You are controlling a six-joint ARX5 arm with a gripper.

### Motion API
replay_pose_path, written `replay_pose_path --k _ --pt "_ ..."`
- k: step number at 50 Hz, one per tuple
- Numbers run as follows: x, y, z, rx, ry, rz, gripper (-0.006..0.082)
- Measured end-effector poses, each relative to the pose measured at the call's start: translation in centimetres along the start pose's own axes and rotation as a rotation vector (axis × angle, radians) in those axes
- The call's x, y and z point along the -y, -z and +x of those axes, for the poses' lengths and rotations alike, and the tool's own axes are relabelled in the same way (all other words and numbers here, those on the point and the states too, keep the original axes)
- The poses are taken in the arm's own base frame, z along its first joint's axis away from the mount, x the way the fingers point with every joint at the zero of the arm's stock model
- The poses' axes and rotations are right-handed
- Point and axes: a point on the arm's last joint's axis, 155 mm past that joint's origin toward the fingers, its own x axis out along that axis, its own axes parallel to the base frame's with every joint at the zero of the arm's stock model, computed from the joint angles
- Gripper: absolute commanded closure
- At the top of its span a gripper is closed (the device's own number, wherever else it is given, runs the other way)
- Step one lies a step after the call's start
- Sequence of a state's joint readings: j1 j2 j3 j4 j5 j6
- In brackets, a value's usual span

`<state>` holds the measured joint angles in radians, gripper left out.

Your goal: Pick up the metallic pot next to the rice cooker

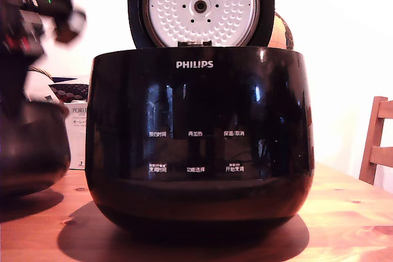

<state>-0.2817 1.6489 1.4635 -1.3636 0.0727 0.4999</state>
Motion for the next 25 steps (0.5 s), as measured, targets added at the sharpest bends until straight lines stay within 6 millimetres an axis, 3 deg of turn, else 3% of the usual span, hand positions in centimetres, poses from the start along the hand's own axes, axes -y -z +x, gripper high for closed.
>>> replay_pose_path --k 17,25 --pt "0.1 0.7 -3.4 0.05 -0.16 0.06 0.0787" --pt "1.1 0.7 -5.0 0.084 -0.225 0.115 0.0787"
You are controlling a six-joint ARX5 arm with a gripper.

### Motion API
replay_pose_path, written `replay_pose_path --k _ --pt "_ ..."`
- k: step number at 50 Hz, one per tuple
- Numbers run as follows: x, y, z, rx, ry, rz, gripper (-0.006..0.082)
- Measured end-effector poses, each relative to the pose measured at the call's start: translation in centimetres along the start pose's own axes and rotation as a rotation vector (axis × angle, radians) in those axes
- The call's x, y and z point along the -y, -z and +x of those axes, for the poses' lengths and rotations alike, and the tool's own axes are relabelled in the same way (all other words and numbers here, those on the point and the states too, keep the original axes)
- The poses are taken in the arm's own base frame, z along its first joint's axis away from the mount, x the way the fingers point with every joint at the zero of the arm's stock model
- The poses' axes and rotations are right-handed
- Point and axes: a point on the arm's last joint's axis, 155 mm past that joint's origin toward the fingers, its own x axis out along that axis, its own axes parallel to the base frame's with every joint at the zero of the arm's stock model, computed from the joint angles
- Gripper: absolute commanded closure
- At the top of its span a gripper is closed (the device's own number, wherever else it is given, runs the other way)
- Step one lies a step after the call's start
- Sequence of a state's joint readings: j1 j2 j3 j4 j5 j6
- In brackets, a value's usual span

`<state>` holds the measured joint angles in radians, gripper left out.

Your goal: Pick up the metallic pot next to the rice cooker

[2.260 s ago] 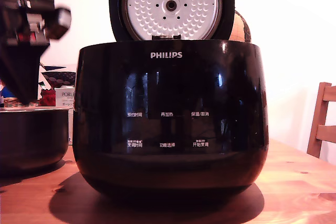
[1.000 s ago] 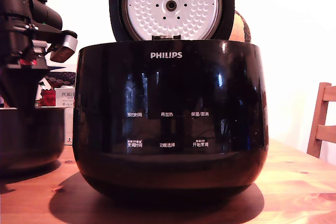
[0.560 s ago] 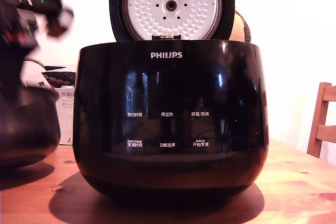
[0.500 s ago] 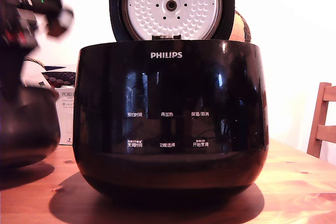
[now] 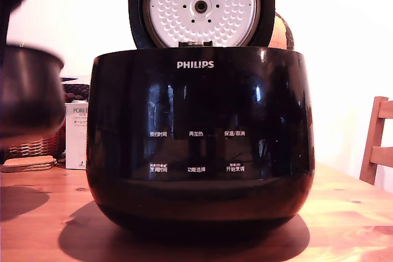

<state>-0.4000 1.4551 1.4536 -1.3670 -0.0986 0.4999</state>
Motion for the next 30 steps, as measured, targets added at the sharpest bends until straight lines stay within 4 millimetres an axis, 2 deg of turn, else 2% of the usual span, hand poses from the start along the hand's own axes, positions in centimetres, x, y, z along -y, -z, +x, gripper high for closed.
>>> replay_pose_path --k 14,23,30 --pt "2.5 -0.7 -2.9 0.082 -0.053 0.115 0.0789" --pt "3.0 -0.5 -4.8 0.134 -0.102 0.148 0.0789" --pt "2.8 -0.1 -5.5 0.154 -0.122 0.142 0.0789"
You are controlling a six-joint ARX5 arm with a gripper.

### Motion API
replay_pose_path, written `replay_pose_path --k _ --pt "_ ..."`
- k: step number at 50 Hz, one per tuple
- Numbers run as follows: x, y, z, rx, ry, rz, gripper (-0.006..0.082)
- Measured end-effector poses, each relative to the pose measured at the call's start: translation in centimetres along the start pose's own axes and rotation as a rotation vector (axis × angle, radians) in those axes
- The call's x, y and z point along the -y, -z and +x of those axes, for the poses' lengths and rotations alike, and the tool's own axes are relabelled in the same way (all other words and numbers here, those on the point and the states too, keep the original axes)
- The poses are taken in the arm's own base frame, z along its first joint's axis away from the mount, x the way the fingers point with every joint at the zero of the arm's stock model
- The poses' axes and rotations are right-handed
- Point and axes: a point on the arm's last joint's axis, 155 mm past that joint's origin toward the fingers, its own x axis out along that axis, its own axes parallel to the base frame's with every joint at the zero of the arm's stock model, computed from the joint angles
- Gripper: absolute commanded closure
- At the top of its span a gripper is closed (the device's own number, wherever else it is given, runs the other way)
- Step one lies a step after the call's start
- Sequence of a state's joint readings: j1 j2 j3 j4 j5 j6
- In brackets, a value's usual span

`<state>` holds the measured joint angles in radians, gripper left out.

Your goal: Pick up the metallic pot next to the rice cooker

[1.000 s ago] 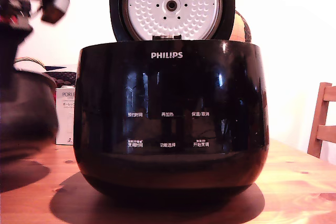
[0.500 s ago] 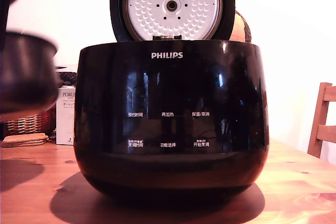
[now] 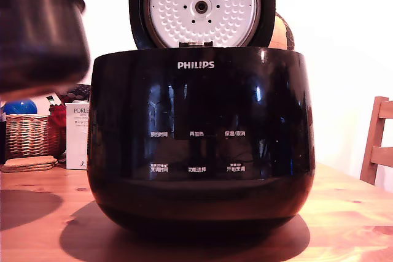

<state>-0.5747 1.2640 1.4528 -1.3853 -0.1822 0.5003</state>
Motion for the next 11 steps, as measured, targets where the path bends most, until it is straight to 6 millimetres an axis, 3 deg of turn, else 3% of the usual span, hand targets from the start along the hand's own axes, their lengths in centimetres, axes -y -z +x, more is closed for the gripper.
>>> replay_pose_path --k 11 --pt "-0.04 0.05 -0.08 0.002 -0.002 -0.002 0.0789"
